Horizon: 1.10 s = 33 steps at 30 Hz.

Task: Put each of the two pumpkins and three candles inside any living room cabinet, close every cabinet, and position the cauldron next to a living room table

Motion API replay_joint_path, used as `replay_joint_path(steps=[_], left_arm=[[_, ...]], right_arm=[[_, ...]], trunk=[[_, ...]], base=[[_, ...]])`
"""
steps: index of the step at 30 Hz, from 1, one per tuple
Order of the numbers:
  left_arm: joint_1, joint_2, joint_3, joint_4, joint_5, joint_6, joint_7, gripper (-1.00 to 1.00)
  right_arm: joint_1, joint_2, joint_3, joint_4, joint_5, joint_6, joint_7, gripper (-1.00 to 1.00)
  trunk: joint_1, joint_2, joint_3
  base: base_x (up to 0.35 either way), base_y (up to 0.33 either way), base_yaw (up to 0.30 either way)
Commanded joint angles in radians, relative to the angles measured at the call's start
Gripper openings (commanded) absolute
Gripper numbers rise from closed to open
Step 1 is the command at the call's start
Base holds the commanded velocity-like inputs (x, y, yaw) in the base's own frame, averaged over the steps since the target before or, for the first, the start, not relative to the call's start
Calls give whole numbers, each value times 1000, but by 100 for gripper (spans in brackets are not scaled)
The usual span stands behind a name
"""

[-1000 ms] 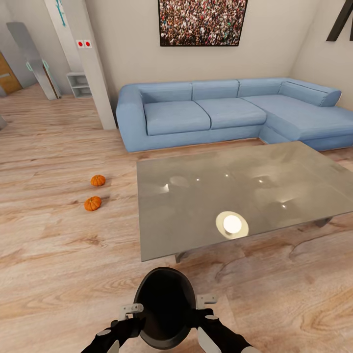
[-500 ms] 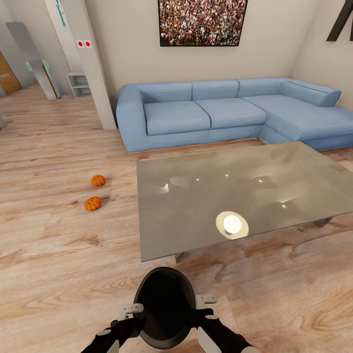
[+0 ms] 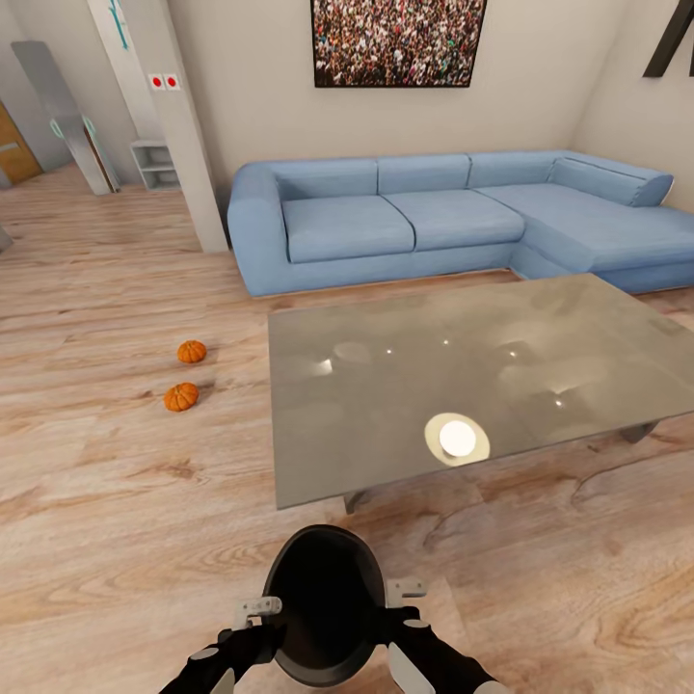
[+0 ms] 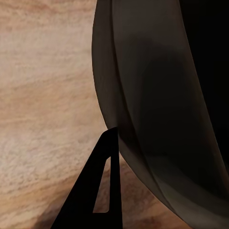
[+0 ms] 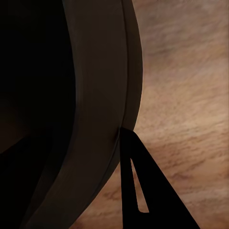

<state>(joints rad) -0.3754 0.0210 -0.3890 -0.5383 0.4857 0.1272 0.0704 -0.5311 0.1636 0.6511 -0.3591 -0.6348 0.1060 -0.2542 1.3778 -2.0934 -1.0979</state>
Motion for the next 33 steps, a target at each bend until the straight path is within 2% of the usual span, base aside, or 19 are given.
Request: replay_joint_path(steps=[1,10,14,17,33], left_arm=[[0,2,-10,-1,20,3,8,-100],[0,2,-10,-1,21,3,8,-100],[0,2,-10,-1,21,3,8,-100],[0,2,-10,-1,20,3,8,-100],[0,2,-9,-2,21,3,8,-100]], right_arm=[[-1,-1,15,-17,0,-72,3,-100],[-1,0,15,-17,0,-72,3,-100],[-1,1,15,-17,0,-72,3,-100],[-1,0,15,-17,0,-72,3,-100],[-1,0,15,-17,0,-72,3,-100]], trunk=[[4,-8,-4],[38,-71,-32],[38,-71,-32],[50,-92,-42],[50,-92,-42]], base=[[0,0,0],[0,0,0],[0,0,0],[0,0,0],[0,0,0]])
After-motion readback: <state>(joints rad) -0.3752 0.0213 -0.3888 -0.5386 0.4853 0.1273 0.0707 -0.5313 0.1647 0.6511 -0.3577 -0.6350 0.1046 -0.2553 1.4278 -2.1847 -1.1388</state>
